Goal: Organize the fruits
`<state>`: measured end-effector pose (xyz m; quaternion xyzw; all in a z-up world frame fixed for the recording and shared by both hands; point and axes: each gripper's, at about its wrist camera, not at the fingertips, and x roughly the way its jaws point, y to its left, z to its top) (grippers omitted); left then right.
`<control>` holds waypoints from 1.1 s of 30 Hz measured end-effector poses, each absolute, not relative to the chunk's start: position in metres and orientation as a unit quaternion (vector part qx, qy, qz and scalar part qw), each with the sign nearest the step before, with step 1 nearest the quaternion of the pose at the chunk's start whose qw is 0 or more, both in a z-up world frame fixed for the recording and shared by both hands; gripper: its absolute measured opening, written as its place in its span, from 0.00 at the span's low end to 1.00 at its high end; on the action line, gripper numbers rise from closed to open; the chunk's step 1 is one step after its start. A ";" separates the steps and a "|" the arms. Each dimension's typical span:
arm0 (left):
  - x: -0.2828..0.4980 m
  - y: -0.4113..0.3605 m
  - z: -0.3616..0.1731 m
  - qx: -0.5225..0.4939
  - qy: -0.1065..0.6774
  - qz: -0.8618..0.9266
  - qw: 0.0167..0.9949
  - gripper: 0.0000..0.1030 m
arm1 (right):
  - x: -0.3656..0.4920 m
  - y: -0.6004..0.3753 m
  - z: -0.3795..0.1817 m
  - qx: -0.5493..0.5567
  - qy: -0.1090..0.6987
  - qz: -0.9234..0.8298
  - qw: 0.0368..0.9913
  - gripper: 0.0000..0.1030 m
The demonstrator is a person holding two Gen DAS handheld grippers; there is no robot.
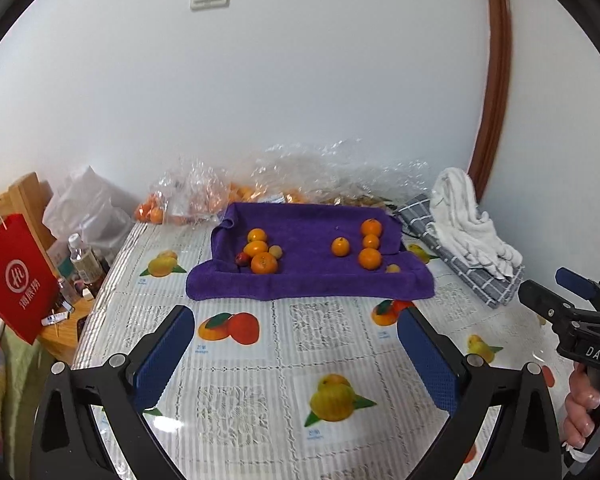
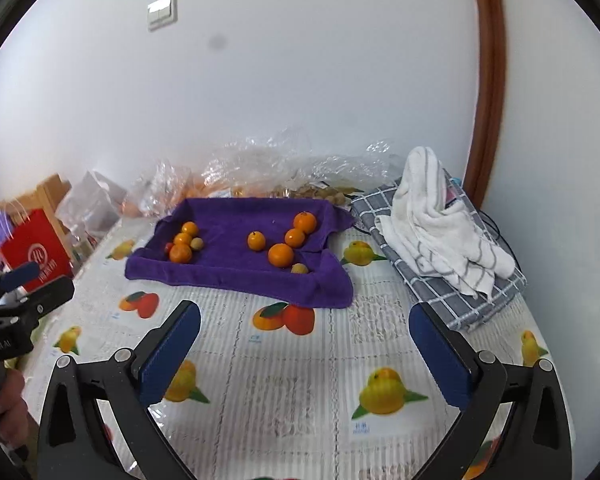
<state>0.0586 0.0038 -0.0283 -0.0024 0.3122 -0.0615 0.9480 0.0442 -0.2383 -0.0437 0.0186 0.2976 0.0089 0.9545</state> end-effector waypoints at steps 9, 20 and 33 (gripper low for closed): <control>0.036 -0.005 -0.013 -0.003 0.294 -0.054 0.954 0.99 | 0.022 -0.243 -0.039 0.014 0.289 0.005 0.957 1.00; 0.037 -0.008 -0.012 -0.001 0.295 -0.049 0.954 0.99 | 0.024 -0.243 -0.045 0.011 0.297 -0.003 0.955 1.00; 0.036 -0.010 -0.016 0.000 0.298 -0.051 0.953 0.99 | 0.024 -0.244 -0.046 0.013 0.300 -0.008 0.954 1.00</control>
